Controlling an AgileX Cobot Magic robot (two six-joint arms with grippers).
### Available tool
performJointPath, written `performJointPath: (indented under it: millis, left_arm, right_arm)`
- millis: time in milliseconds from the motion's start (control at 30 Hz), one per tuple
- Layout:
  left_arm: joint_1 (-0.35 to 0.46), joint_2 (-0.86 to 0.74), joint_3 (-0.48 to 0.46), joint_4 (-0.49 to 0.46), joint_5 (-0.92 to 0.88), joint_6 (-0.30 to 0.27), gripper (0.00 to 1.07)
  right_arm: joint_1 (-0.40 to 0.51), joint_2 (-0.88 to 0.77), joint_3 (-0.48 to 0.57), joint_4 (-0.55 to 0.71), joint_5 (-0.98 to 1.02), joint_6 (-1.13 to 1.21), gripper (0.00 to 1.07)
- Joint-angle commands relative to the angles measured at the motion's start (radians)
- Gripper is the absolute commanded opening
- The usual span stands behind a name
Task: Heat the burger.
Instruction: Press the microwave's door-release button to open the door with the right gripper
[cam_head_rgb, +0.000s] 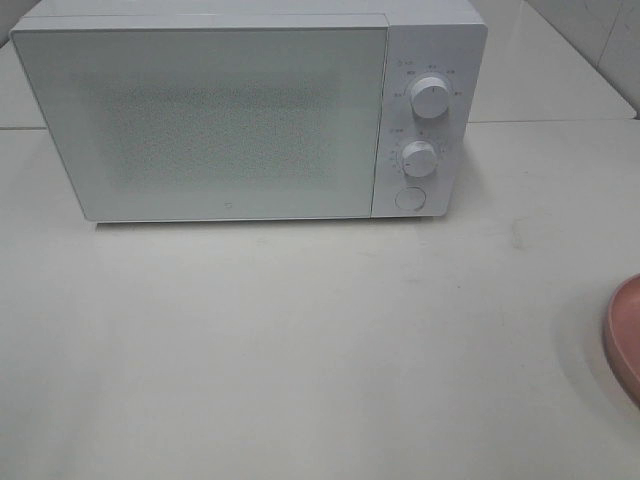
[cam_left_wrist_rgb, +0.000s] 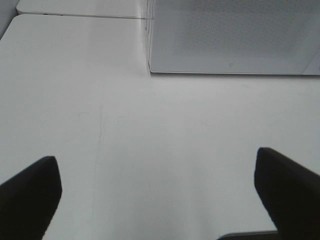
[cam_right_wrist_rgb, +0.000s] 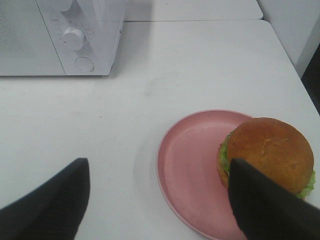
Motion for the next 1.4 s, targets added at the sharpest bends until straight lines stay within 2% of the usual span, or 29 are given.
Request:
performJointPath:
  millis: [33,1133,1400]
  left_arm:
    - [-0.001,-0.021,0.001,-0.006,-0.014,0.000,0.99]
    - [-0.001,-0.021,0.001,-0.006,-0.014,0.000,0.99]
    - [-0.001,-0.021,0.001,-0.006,-0.014,0.000,0.99]
  right_arm:
    - [-0.005,-0.028,0.004,0.002,-0.007,-0.002,0.75]
    - [-0.005,-0.027,-0.003,0.002,-0.015,-0.002,0.74]
    - [-0.005,0.081,-0.037,0.002,-0.062,-0.002,0.74]
